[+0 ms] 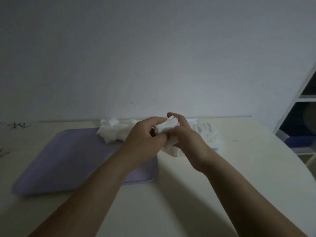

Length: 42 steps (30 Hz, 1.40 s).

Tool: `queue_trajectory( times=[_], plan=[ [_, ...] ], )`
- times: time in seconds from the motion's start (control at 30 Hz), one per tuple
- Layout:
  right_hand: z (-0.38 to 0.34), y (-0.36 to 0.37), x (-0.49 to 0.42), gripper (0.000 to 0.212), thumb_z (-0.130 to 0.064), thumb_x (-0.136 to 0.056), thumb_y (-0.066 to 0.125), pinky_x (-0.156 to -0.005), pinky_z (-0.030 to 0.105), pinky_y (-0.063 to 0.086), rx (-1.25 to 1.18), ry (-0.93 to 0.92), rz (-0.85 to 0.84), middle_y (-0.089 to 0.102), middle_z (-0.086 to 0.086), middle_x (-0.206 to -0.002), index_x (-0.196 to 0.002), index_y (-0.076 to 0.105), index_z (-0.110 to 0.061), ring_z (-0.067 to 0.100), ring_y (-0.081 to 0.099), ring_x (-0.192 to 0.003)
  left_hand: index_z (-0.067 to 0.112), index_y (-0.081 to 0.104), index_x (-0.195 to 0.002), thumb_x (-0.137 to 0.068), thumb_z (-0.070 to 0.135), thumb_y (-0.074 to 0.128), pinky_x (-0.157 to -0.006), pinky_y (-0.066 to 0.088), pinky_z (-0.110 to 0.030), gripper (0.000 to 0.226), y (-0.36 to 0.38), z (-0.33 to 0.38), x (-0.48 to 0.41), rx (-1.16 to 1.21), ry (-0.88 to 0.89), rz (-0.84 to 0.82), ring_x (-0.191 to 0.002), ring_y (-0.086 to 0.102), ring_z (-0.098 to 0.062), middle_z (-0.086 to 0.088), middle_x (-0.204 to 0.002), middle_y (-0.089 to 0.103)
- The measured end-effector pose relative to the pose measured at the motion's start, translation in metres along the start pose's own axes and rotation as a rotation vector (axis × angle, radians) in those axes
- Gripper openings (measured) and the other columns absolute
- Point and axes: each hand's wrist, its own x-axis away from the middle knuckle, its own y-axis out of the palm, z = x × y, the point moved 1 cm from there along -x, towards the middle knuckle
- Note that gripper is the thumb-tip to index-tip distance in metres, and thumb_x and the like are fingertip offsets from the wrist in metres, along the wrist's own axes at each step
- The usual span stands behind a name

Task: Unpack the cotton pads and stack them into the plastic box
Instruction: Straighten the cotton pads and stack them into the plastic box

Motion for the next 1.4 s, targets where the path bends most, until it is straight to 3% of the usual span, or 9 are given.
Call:
queue_trajectory(
  times=[0.07,0.23,0.4,0.5,0.57,0.67,1.0,1.2,1.4],
  plan=[
    [-0.002,-0.018,0.009,0.044,-0.016,-0.089,0.057,-0.098,0.047,0.058,0.153,-0.062,0.022,0.072,0.019,-0.121,-0.133,0.059,-0.014,0.033,0.07,-0.115,0.034,0.075,-0.107,-0.08,0.022,0.066,-0.082,0.061,-0.035,0.03,0.01,0.007,-0.008,0.0,0.023,-0.013,-0.094,0.076,-0.018,0.007,-0.097,0.079],
    [-0.019,-0.061,0.019,0.022,-0.011,-0.093,0.068,-0.098,0.055,0.06,0.209,-0.146,0.169,0.078,0.019,-0.108,-0.112,0.073,-0.003,0.034,0.076,-0.106,0.024,0.071,-0.117,-0.092,0.004,0.072,-0.066,0.054,-0.02,0.032,0.029,0.017,-0.03,0.087,-0.001,-0.002,-0.081,0.073,-0.006,0.002,-0.108,0.077],
    [-0.019,-0.085,0.018,0.019,-0.018,-0.089,0.067,-0.084,0.042,0.065,0.335,-0.169,0.507,0.074,0.004,-0.103,-0.107,0.064,-0.013,0.021,0.075,-0.095,0.029,0.07,-0.115,-0.095,0.008,0.067,-0.062,0.049,-0.011,0.029,0.041,0.0,-0.041,-0.173,0.024,0.028,-0.071,0.067,0.004,0.017,-0.1,0.073],
    [-0.022,-0.09,0.013,0.02,-0.023,-0.09,0.068,-0.062,0.03,0.051,0.586,-0.126,0.438,0.069,0.0,-0.097,-0.107,0.061,-0.015,0.015,0.066,-0.08,0.029,0.072,-0.106,-0.094,0.013,0.067,-0.051,0.038,-0.005,0.02,0.048,-0.012,-0.042,-0.326,-0.003,-0.054,-0.05,0.055,0.01,0.018,-0.07,0.061],
    [-0.019,-0.089,0.003,0.02,-0.028,-0.089,0.068,-0.057,0.031,0.049,0.769,-0.09,0.37,0.071,0.0,-0.092,-0.103,0.062,-0.016,0.016,0.066,-0.073,0.026,0.072,-0.106,-0.094,0.014,0.069,-0.054,0.038,-0.004,0.018,0.055,-0.017,-0.04,-0.415,-0.004,-0.141,-0.054,0.055,0.012,0.015,-0.08,0.064],
    [-0.012,-0.085,-0.011,0.022,-0.024,-0.087,0.068,-0.06,0.031,0.053,1.029,-0.051,0.261,0.07,-0.002,-0.092,-0.107,0.067,-0.015,0.02,0.068,-0.072,0.021,0.076,-0.108,-0.094,0.015,0.069,-0.063,0.039,-0.005,0.018,0.062,-0.028,-0.041,-0.459,0.018,-0.183,-0.067,0.056,0.005,0.008,-0.109,0.066],
    [0.0,-0.075,-0.035,0.03,-0.006,-0.09,0.063,-0.071,0.032,0.047,1.533,-0.033,0.155,0.056,0.001,-0.1,-0.116,0.066,-0.021,0.028,0.062,-0.09,0.028,0.078,-0.095,-0.092,0.018,0.075,-0.062,0.046,-0.005,0.011,0.062,-0.037,-0.037,-0.281,-0.082,-0.103,-0.062,0.062,0.009,0.022,-0.078,0.069],
    [0.0,-0.076,-0.044,0.02,-0.013,-0.08,0.074,-0.055,0.025,0.041,1.472,0.12,0.27,0.063,0.003,-0.087,-0.083,0.055,-0.016,0.023,0.062,-0.071,0.029,0.078,-0.093,-0.091,0.021,0.078,-0.055,0.041,-0.005,0.009,0.064,-0.041,-0.036,-0.203,-0.126,-0.071,-0.052,0.059,0.012,0.02,-0.066,0.066],
    [0.003,-0.064,-0.049,0.033,0.004,-0.086,0.055,-0.072,0.033,0.044,1.614,0.067,0.217,0.053,0.002,-0.104,-0.111,0.062,-0.016,0.025,0.053,-0.089,0.026,0.08,-0.099,-0.092,0.019,0.075,-0.062,0.044,-0.005,0.011,0.068,-0.041,-0.032,-0.211,-0.122,-0.109,-0.068,0.065,0.006,0.02,-0.08,0.073]
  ],
)
